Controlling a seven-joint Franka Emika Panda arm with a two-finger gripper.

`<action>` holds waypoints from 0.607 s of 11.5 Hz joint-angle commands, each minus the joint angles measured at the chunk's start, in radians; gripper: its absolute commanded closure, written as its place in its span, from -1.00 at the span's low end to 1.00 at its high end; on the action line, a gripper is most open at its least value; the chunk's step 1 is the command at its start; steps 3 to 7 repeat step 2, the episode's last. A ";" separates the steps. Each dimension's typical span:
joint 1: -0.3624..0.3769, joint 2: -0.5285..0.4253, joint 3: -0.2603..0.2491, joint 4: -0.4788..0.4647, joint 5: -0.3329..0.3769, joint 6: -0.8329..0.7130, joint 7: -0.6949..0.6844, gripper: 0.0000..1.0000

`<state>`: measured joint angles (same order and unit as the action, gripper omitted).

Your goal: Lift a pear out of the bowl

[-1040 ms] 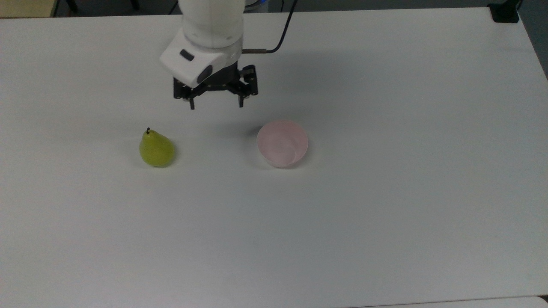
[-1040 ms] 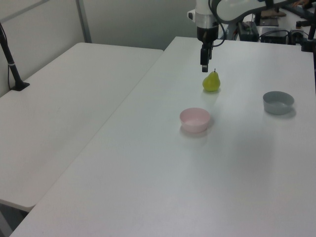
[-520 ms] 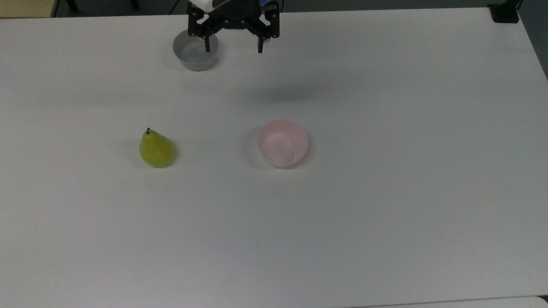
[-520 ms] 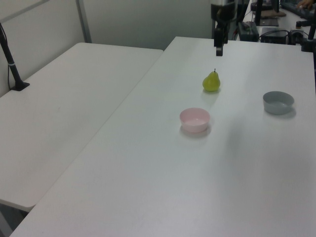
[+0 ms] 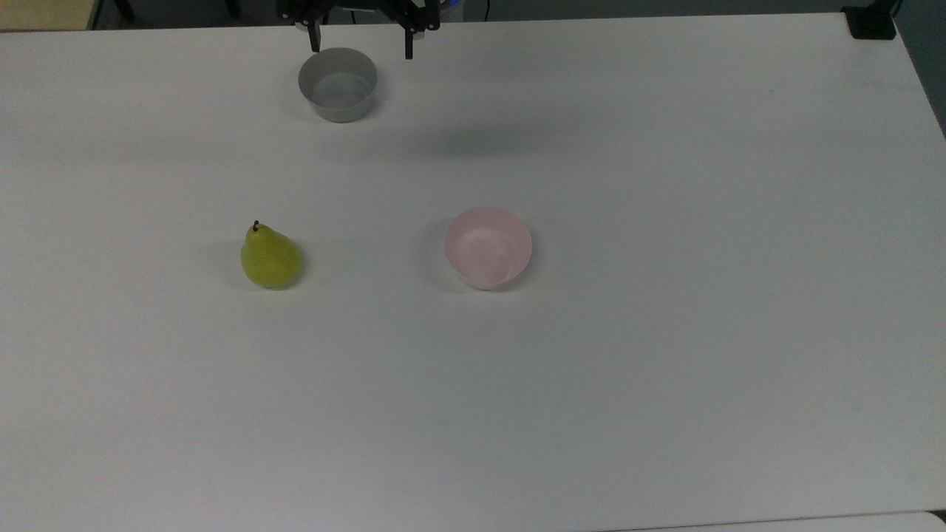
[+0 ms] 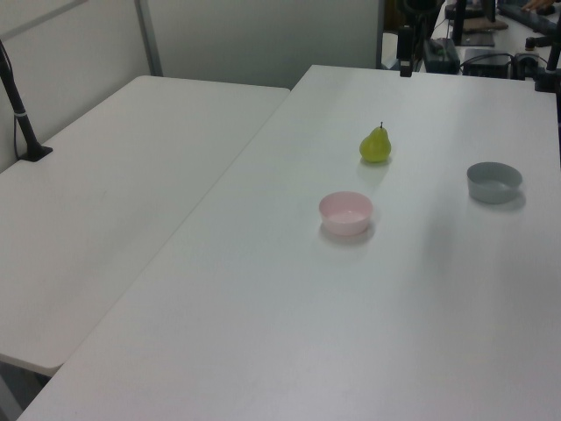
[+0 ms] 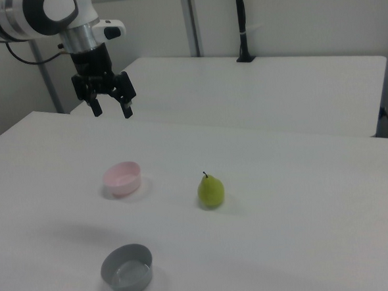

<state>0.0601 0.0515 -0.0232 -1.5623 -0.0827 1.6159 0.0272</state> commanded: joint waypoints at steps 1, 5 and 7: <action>-0.011 -0.025 0.017 -0.032 -0.002 0.001 0.008 -1.00; -0.010 -0.025 0.017 -0.032 -0.002 -0.002 0.008 -1.00; -0.010 -0.025 0.017 -0.032 -0.002 -0.002 0.008 -1.00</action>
